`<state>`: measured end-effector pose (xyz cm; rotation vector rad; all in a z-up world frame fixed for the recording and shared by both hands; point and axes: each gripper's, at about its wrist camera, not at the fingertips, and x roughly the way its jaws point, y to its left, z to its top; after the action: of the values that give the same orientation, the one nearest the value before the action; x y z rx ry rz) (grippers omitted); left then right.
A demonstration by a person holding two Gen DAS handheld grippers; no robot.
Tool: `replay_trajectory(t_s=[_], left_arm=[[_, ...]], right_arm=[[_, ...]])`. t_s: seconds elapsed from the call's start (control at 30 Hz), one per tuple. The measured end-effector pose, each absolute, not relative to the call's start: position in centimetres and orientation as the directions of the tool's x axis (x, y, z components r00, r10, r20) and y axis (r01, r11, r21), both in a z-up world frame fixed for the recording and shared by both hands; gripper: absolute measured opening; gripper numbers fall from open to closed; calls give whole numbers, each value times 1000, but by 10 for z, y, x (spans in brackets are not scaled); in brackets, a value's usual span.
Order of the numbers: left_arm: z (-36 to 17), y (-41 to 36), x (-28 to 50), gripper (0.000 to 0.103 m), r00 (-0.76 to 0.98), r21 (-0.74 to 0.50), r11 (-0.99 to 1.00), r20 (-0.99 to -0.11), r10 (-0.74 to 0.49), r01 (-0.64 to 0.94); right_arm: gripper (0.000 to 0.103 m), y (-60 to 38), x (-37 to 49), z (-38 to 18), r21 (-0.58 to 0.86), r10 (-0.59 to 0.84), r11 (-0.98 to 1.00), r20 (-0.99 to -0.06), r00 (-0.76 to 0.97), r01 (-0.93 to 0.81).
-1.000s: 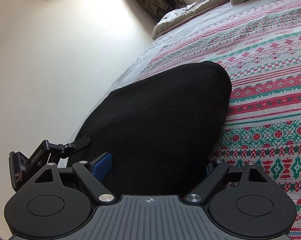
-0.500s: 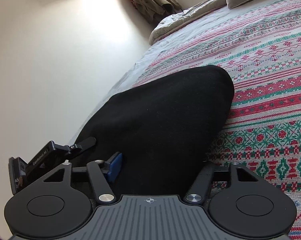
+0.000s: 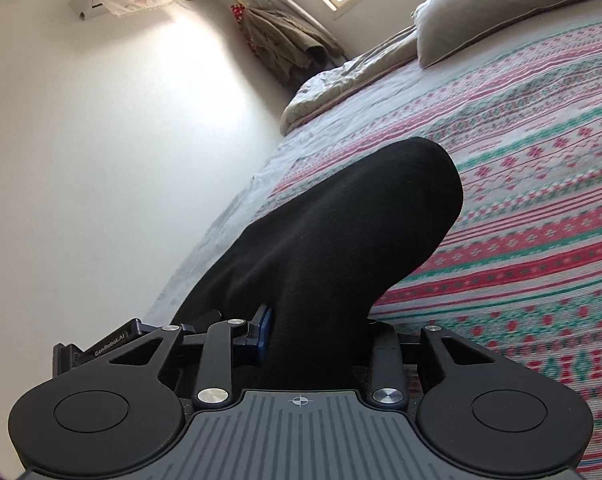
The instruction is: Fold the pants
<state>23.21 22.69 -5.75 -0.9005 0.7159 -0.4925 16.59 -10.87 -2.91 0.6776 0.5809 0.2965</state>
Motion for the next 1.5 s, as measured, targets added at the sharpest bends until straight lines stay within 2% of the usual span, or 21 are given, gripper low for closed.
replay_trajectory(t_s=[0.3, 0.6, 0.83, 0.93, 0.97, 1.0, 1.03, 1.07, 1.13, 1.3, 1.5], left_arm=[[-62, 112, 240, 62, 557, -832, 530, -366, -746, 163], [-67, 53, 235, 62, 514, -819, 541, -387, -765, 189], [-68, 34, 233, 62, 518, -838, 511, -355, -778, 192], [-75, 23, 236, 66, 531, -818, 543, -379, -758, 192], [-80, 20, 239, 71, 535, -799, 574, -411, -738, 179], [-84, 15, 242, 71, 539, -779, 600, -432, -723, 180], [-87, 14, 243, 72, 546, -767, 607, -424, -723, 209], [-86, 13, 244, 74, 546, -755, 614, -422, -724, 231], [-80, 8, 244, 77, 541, -717, 644, -442, -716, 266], [-69, 20, 242, 91, 576, -690, 681, -462, -674, 243], [-46, 47, 225, 93, 649, -664, 715, -447, -615, 219]], right_arm=[[30, -211, 115, -21, 664, 324, 745, -445, 835, 65], [29, -274, 78, -23, 665, 275, 735, -469, 839, 131], [29, -309, 88, -9, 690, 285, 718, -408, 867, 89], [30, -326, 94, -13, 704, 278, 705, -381, 882, 82], [32, -331, 98, -19, 703, 271, 706, -385, 882, 89], [33, -335, 102, -27, 697, 264, 709, -400, 877, 105], [41, -337, 107, -35, 687, 246, 714, -429, 869, 137], [54, -340, 112, -47, 670, 222, 721, -464, 857, 176], [64, -340, 115, -63, 630, 174, 743, -509, 843, 227], [67, -353, 98, -56, 654, 169, 725, -471, 866, 215], [69, -347, 63, -32, 598, 110, 767, -480, 870, 233]])
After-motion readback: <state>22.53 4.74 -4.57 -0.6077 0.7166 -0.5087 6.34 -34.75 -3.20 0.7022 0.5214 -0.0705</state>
